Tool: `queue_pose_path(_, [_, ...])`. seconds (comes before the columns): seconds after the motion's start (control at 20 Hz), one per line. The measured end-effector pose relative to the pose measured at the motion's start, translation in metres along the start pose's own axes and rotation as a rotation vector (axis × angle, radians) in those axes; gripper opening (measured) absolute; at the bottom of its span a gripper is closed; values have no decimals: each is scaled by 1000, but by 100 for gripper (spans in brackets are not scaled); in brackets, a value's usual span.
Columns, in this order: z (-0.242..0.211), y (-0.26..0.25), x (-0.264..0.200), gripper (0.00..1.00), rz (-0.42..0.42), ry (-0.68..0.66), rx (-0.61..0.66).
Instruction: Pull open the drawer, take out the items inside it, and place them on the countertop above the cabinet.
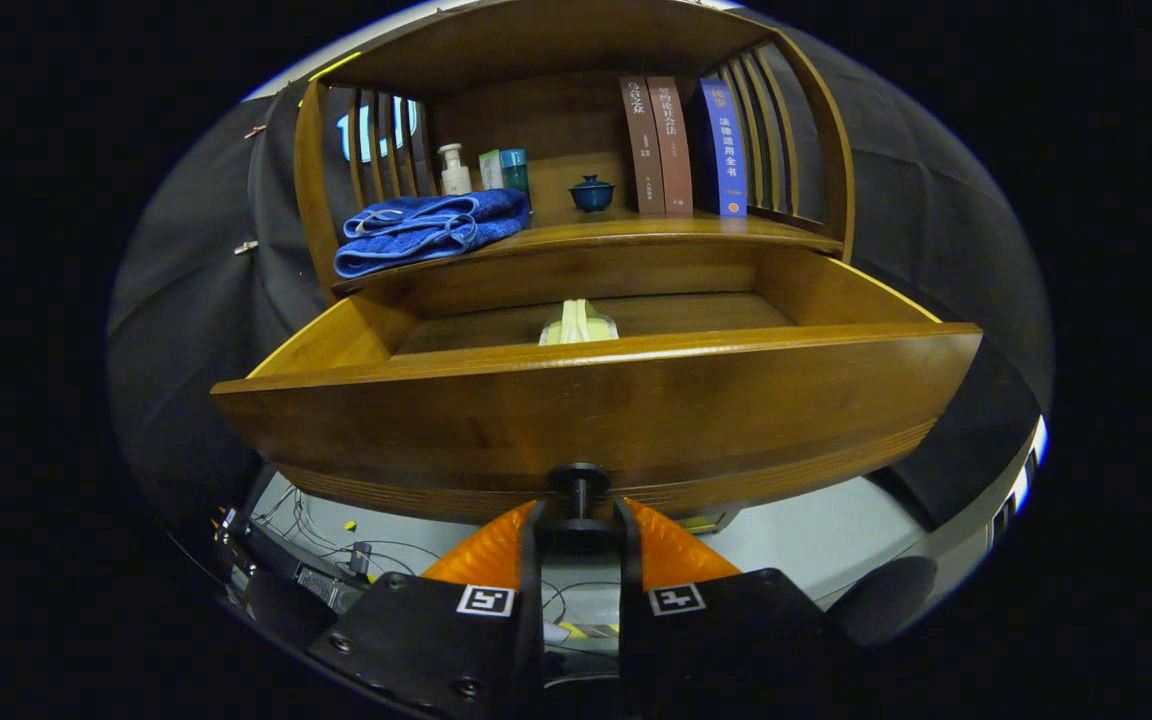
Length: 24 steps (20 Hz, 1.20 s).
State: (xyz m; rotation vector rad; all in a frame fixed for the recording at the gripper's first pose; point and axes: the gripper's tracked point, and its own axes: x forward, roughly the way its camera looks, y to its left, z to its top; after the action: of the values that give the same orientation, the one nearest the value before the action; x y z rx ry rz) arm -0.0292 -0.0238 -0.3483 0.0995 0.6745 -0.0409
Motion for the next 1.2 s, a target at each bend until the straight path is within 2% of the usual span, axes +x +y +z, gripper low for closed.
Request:
queue_pose_path(0.3, [-26,0,-11,34,-3,63,4])
queue_pose_path(0.55, [-25,1,-13,35,5,54,17])
queue_pose_path(0.7, [-24,-2,-16,46,-4,42,10])
queue_pose_path(0.95, [-6,-20,-49,100,-66,7,35])
queue_pose_path(1.2, [62,-7,-75,99,-32,-141,33])
